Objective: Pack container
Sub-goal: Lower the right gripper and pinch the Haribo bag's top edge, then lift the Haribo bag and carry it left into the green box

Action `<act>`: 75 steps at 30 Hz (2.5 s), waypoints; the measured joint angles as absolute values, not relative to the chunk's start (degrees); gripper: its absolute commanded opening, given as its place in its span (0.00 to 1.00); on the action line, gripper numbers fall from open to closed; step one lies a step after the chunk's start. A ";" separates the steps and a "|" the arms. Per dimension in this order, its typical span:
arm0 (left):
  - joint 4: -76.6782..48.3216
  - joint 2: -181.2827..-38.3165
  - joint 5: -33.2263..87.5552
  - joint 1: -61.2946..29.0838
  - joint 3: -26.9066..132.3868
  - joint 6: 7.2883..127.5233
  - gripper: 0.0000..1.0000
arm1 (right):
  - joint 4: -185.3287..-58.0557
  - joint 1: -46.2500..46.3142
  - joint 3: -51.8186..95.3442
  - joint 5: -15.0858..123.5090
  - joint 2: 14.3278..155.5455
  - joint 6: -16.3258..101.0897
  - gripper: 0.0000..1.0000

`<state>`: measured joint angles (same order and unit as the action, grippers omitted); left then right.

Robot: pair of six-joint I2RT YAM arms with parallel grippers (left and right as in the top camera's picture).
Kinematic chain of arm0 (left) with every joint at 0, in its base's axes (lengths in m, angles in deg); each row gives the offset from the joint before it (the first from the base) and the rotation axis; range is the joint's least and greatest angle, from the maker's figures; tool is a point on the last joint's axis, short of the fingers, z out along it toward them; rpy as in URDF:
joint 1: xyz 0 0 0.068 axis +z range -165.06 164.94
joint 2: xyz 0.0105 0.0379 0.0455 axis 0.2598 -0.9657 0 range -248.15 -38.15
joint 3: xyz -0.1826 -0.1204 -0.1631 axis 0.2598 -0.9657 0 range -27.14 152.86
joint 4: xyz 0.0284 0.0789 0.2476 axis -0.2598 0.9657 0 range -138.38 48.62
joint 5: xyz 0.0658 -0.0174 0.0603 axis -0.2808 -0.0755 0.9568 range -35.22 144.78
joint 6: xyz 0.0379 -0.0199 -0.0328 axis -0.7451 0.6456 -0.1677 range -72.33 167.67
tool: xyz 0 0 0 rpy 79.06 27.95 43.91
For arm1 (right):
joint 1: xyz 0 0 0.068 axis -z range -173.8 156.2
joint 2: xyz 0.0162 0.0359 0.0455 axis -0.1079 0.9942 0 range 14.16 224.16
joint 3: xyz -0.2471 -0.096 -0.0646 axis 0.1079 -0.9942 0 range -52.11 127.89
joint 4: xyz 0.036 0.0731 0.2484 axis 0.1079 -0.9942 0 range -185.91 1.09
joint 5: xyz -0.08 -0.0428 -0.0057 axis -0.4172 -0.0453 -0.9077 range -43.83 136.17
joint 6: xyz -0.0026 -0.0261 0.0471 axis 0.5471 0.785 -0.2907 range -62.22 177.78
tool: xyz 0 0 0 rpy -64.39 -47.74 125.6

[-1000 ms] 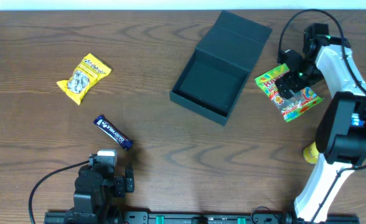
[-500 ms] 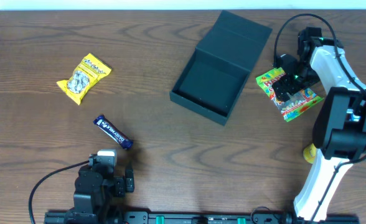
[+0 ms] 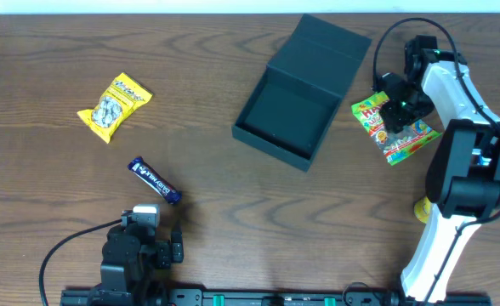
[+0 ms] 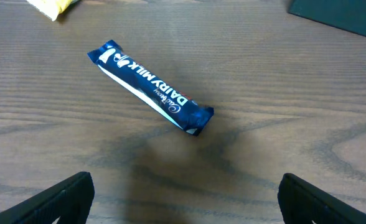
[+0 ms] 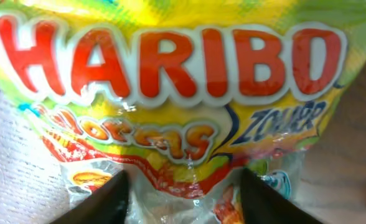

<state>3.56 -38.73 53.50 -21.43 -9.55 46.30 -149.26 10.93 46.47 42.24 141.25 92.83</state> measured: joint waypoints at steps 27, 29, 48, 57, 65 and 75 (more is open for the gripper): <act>3.56 -38.73 53.52 -21.43 -9.55 46.30 0.95 | -150.62 10.56 46.69 42.14 141.16 91.06 0.07; 3.56 -38.73 53.52 -21.43 -9.55 46.30 0.95 | -150.64 10.56 46.69 42.11 141.16 91.01 0.01; 3.56 -38.73 53.50 -21.43 -9.55 46.30 0.95 | -152.11 9.53 46.56 42.31 139.04 88.37 0.01; 3.56 -38.73 53.50 -21.43 -9.55 46.30 0.96 | -153.09 9.31 46.45 42.75 126.96 86.07 0.01; 3.56 -38.73 53.50 -21.43 -9.55 46.30 0.95 | -155.52 6.62 46.45 43.03 119.44 80.72 0.01; 3.56 -38.73 53.50 -21.43 -9.55 46.30 0.95 | -155.95 -4.90 46.45 49.41 112.95 61.70 0.01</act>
<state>3.56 -38.73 53.50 -21.43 -9.55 46.30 -155.95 -4.90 46.45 49.41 112.95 61.70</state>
